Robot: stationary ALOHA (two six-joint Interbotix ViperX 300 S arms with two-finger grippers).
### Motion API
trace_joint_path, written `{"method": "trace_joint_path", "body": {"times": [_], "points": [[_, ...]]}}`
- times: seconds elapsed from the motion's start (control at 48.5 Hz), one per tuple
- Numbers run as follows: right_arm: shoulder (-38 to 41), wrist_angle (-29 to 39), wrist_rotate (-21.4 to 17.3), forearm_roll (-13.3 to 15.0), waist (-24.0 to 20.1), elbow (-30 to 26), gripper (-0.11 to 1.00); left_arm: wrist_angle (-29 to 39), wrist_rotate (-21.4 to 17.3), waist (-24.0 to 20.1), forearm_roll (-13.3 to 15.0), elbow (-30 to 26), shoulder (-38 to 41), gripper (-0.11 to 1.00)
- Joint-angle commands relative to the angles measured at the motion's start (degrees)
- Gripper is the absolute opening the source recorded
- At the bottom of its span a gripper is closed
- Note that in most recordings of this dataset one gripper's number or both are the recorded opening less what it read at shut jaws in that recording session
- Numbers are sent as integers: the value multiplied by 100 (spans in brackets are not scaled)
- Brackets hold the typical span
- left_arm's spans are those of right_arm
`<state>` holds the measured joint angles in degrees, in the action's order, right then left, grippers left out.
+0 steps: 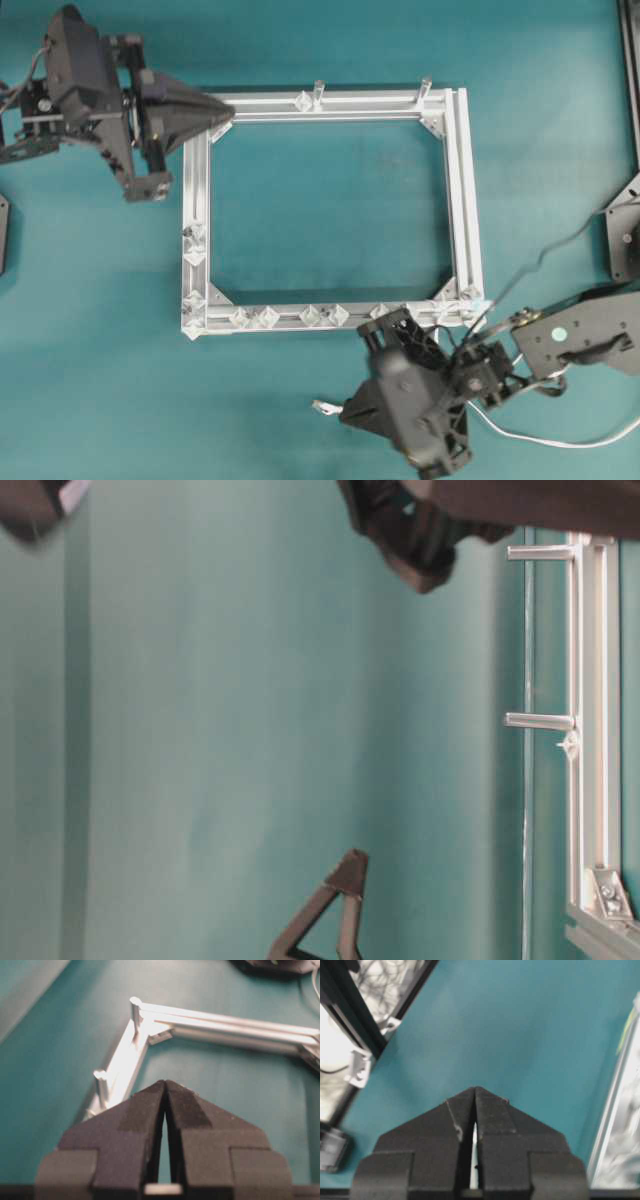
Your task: Move the cable alternately left and right between 8 closely spaced pins so it hooks onto each one.
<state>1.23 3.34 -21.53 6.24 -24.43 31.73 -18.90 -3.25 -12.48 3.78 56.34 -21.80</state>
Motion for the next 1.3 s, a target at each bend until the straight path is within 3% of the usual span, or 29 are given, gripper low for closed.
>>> {"method": "trace_joint_path", "body": {"times": [0.0,0.124,0.268,0.35,0.474,0.515,0.742,0.969,1.278], "points": [[18,589,-554,0,-9,-352,0,255,-35,141,-18,-35,-105,0],[202,1195,-1239,44,-9,-519,0,589,-26,193,-18,-26,-88,0],[404,1318,-1345,26,-18,-668,0,668,-26,193,-9,26,-114,4],[475,1318,-1345,35,-18,-782,0,686,-35,193,-18,70,-149,23],[589,1336,-1354,35,-18,-914,0,686,-35,202,-18,202,-255,61],[633,1345,-1362,18,-26,-958,0,686,-35,211,-9,255,-299,66],[773,1327,-1450,26,-26,-1116,4,703,-35,246,-9,571,-589,63],[1020,1318,-1749,26,-26,-1187,61,1037,-35,396,-9,598,-659,63],[1477,1318,-1978,35,-26,-1292,61,1055,-26,510,-18,598,-668,63]]}}
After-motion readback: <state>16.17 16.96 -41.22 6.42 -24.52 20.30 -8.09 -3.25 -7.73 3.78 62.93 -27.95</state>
